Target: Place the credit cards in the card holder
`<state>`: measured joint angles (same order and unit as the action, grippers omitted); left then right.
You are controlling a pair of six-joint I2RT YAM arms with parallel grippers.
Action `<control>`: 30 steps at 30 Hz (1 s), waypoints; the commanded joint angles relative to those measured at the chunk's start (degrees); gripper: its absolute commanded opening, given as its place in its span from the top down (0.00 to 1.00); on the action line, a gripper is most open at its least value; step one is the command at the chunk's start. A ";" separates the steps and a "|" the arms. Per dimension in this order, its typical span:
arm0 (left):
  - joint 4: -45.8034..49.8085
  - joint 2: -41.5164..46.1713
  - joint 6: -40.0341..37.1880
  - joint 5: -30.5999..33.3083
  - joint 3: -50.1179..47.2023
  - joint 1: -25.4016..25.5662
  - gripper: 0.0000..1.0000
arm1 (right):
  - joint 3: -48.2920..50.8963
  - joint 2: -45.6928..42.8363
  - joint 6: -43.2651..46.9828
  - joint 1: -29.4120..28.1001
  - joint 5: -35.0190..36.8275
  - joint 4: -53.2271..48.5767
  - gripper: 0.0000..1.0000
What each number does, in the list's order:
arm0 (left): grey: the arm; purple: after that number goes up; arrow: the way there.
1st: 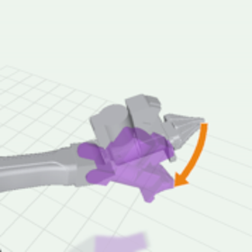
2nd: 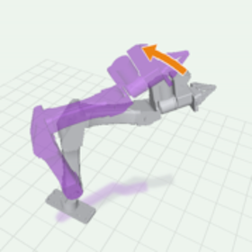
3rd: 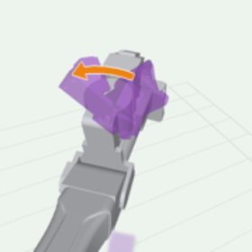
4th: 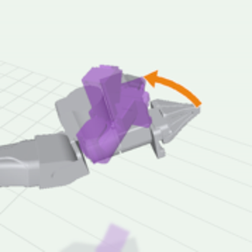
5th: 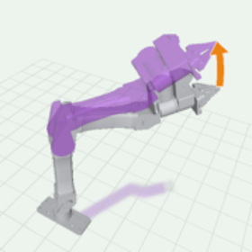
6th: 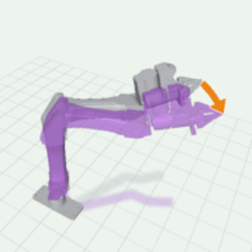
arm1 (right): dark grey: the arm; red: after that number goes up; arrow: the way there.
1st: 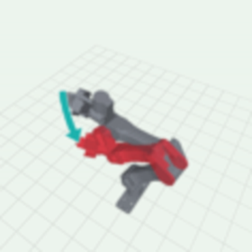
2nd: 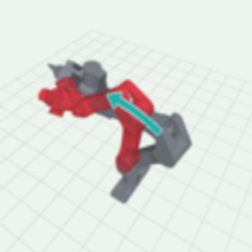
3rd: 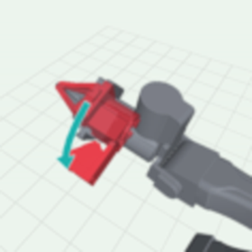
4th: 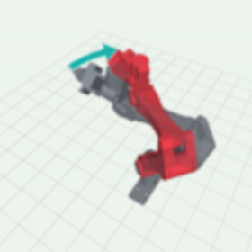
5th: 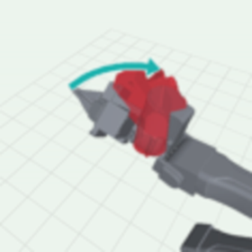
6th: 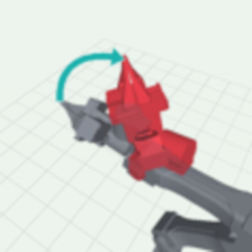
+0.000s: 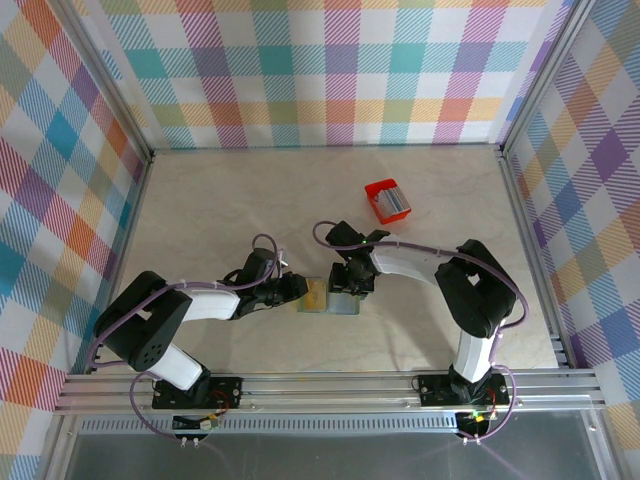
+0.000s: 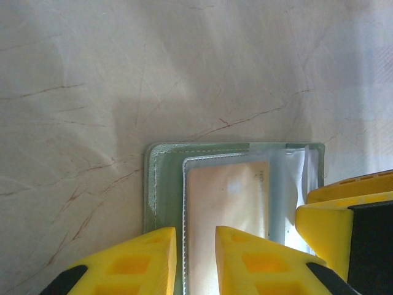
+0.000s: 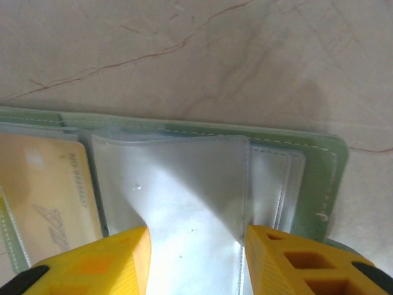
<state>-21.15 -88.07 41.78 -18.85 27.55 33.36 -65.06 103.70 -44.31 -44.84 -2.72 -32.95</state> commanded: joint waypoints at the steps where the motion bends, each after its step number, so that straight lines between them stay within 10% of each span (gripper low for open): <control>1: 0.11 -1.13 0.48 0.42 -1.13 0.47 0.76 | 1.27 1.91 -0.16 0.10 -4.22 2.92 0.56; 30: -1.75 -2.41 1.00 0.13 -1.53 0.47 0.76 | 1.20 -2.16 0.20 0.18 -6.55 6.69 0.57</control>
<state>-23.07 -89.03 42.63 -19.00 27.38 33.36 -64.49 103.53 -44.34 -44.64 -7.94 -26.96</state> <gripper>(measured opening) 0.239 0.427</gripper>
